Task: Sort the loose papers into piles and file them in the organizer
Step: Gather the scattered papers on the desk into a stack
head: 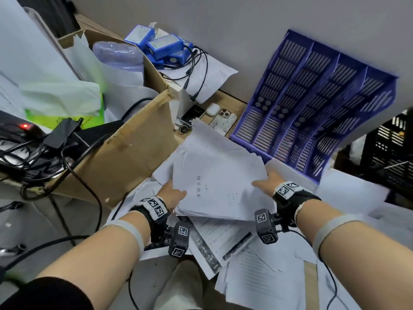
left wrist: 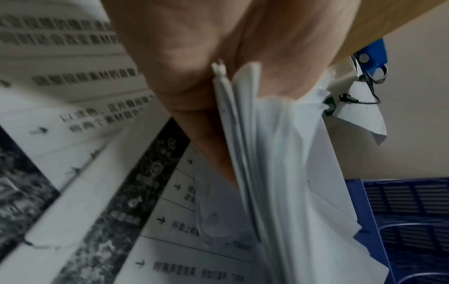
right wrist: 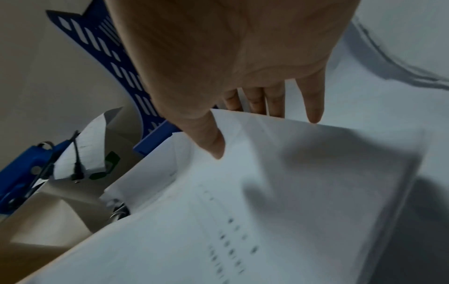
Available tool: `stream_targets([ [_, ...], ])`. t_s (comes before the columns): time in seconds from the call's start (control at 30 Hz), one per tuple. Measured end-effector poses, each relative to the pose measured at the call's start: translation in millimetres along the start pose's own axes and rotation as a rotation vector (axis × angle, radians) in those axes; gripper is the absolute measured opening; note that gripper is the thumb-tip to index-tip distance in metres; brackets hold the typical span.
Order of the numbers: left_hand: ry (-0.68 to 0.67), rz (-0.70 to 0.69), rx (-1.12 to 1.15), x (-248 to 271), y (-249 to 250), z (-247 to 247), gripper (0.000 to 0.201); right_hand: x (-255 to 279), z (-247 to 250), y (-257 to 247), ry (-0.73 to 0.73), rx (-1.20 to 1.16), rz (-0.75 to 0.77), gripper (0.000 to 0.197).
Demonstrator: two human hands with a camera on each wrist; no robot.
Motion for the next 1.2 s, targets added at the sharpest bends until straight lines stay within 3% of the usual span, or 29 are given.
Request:
stream_targets([
  [0.1, -0.018, -0.019, 0.140, 13, 0, 9, 0.040, -2, 14, 13, -0.014, 0.037, -0.123, 0.091],
  [0.13, -0.007, -0.001, 0.197, 14, -4, 12, 0.039, -3, 17, 13, -0.059, 0.051, -0.142, 0.092],
  [0.27, 0.088, 0.130, 0.486, 11, -38, 25, 0.044, 8, 33, -2, -0.229, -0.138, -0.074, 0.056],
  [0.33, 0.061, 0.115, 0.634, 16, -36, 26, 0.049, 21, 41, -19, -0.283, -0.227, 0.043, 0.043],
  [0.4, 0.099, 0.111, 0.720, 25, -26, 27, 0.040, 37, 47, -38, -0.328, -0.298, 0.135, 0.030],
  [0.5, 0.165, 0.099, 0.762, 27, -21, 25, 0.029, 58, 58, -76, -0.198, -0.304, 0.307, 0.022],
  [0.6, 0.176, 0.191, 0.668, 29, -14, 17, 0.017, 74, 66, -109, -0.112, -0.467, 0.411, 0.019],
  [0.7, 0.155, 0.267, 0.680, 29, -9, 5, 0.024, 78, 56, -114, -0.110, -0.680, 0.343, 0.031],
  [0.8, 0.200, 0.282, 0.648, 25, -9, 1, 0.033, 50, 26, -77, -0.027, -0.501, 0.134, 0.054],
  [0.93, 0.206, 0.429, 0.627, 23, -19, -3, 0.028, 36, -35, -21, -0.273, -0.414, -0.203, 0.029],
  [1.03, 0.266, 0.448, 0.588, 23, -16, 5, 0.024, 23, -61, -21, -0.321, -0.504, -0.210, 0.017],
  [1.1, 0.390, 0.386, 0.459, 19, -17, 19, 0.049, 14, -71, -33, -0.320, -0.570, -0.177, 0.008],
  [1.2, 0.445, 0.368, 0.540, 22, -16, 24, 0.062, -19, -86, -32, -0.257, -0.617, -0.232, 0.032],
])
Point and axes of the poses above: each hand's wrist, its own x-axis away from the middle knuckle, its own z-axis out of the back of the hand, y = z × x, the point moved 5 cm from there along -x, towards the middle knuckle, and after that the axes turned 11 degrees about -z, right-handed, at the moved point
